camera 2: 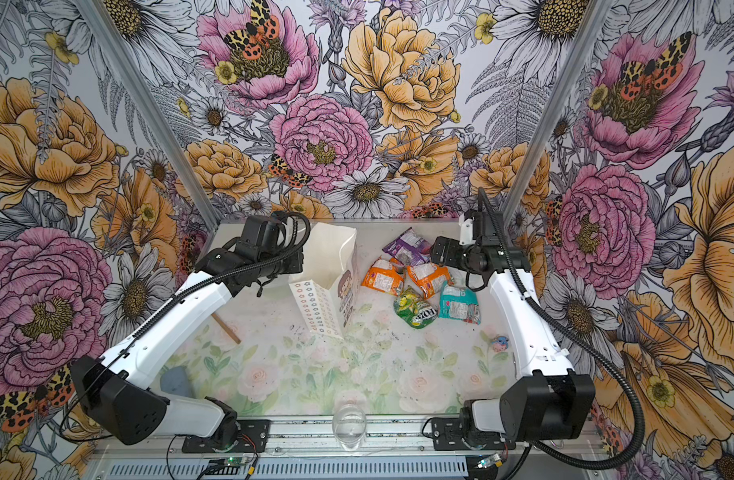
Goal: Place the snacks into the paper bag
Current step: 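Close the left gripper on the bag's rim while the right gripper lowers toward the snacks, then lower the right gripper and grasp the green-yellow Fox's mango tea packet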
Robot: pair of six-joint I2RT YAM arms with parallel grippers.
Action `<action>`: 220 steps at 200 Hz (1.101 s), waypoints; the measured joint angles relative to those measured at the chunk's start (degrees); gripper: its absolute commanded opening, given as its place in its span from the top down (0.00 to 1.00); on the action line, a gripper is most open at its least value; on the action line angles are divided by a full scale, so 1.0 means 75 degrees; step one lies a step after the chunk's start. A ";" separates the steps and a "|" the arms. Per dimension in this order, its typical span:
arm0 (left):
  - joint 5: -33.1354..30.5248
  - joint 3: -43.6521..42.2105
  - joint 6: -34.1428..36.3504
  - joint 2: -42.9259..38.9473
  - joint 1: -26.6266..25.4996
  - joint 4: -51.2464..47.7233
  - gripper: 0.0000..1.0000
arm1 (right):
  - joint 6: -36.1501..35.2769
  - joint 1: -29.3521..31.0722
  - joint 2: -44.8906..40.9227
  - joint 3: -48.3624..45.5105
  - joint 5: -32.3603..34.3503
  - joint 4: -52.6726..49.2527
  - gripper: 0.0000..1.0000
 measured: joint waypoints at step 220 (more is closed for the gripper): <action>0.0000 -0.1113 -0.1559 -0.0580 0.0073 0.1492 1.00 | -0.0694 0.1338 0.2964 -0.0414 0.0761 -0.1011 0.00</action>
